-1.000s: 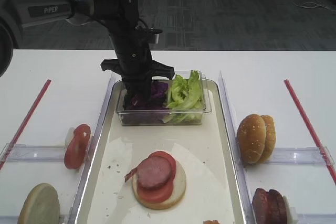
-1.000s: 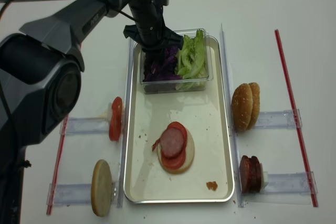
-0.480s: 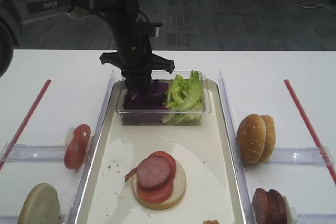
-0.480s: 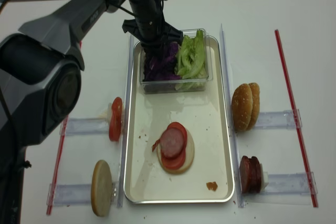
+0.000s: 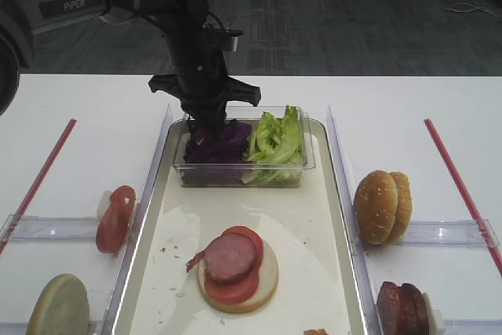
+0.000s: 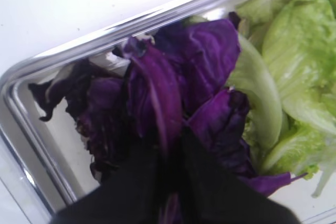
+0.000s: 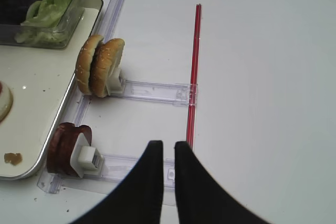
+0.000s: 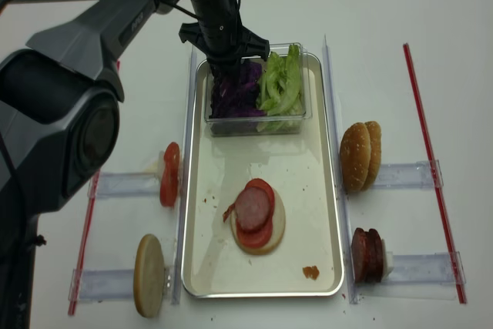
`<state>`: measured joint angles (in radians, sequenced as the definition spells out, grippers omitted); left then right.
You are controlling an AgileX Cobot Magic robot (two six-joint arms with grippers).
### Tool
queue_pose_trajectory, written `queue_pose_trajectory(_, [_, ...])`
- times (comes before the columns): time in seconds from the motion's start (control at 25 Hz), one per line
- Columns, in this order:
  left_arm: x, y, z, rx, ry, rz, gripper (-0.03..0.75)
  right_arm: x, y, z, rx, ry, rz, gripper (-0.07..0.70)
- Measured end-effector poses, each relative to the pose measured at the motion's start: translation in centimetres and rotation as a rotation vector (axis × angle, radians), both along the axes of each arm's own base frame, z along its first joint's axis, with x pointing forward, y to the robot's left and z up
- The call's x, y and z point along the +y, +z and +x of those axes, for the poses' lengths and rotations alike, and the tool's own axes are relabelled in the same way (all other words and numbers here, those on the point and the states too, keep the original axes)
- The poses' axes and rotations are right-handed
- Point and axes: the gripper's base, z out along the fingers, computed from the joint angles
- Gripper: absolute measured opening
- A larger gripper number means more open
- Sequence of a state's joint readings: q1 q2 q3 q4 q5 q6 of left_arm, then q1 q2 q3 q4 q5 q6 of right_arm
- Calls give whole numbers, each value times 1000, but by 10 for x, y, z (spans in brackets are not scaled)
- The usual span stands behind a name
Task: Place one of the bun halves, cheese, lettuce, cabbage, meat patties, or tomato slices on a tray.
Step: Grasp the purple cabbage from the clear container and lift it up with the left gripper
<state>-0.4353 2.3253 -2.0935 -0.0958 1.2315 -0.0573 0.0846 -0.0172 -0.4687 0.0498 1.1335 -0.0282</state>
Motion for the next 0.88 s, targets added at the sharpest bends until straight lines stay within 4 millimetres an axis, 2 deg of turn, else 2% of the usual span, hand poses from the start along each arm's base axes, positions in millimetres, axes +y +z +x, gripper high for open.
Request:
queue_pose_trajectory(0.2, [2,9,-1,-20,0,1,38,0,0,0,0,0,0,90])
queue_pose_trajectory(0.52, [3,46,-9,-74,22,-57,38,0,0,0,0,0,0,90])
queue_pose_trajectory(0.72, [8,71,-23,-97,26,-83,38,0,0,0,0,0,0,90])
queue_pose_trajectory(0.88, [14,76,-37,-76,27,-73,38,0,0,0,0,0,0,90])
